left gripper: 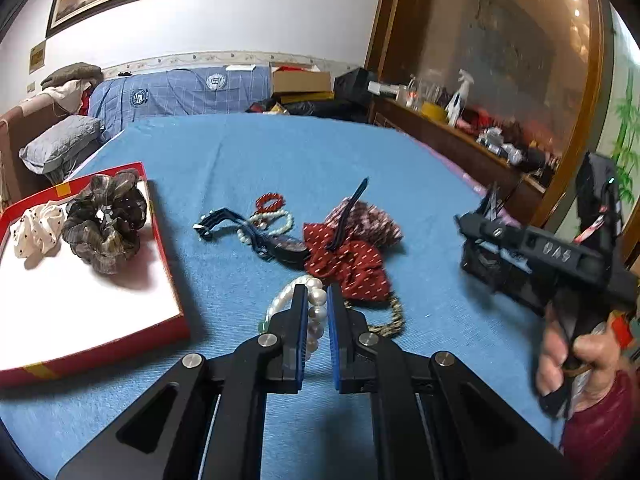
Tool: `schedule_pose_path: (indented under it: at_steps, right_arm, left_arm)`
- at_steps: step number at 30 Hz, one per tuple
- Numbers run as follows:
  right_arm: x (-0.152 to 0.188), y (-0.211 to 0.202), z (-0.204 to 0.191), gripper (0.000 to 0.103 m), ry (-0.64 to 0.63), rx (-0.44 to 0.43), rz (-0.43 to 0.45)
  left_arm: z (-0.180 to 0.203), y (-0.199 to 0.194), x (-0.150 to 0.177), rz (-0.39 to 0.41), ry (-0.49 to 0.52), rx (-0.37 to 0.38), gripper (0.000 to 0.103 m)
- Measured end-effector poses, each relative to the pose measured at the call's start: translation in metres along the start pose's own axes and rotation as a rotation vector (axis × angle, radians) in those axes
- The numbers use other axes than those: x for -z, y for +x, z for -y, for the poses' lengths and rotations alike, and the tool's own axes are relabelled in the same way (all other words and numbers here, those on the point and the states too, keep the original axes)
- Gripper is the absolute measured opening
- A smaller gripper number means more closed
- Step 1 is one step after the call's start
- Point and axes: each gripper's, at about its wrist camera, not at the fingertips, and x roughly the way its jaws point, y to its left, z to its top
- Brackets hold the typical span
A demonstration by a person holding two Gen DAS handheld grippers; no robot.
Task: Organize jewelry
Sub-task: 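Close left tool on pearl bracelet while right tool holds black claw clip, then lift pearl bracelet with left tool while right tool keeps holding claw clip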
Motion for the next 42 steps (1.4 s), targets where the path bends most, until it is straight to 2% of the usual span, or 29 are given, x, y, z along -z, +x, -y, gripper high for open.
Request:
schedule_pose_path:
  at_steps: [7,18,27,42]
  right_arm:
    - [0.006,-0.003,-0.026,0.046,-0.098,-0.025,0.017]
    - [0.022,-0.015,-0.038,0.046,-0.037,-0.093,0.036]
    - [0.037,-0.019,-0.047,0.046,-0.066,-0.068,0.031]
    - [0.035,-0.020,-0.040,0.046,-0.050,-0.076,0.028]
  left_arm:
    - [0.016,-0.013,-0.004,0.060,0.011,-0.001,0.009]
    - [0.018,-0.023,-0.008,0.073,0.008,-0.016,0.009]
    - [0.017,-0.033,-0.003,0.075,0.004,-0.018,0.009]
    - [0.012,-0.048,0.003,0.075,-0.025,-0.020,0.009]
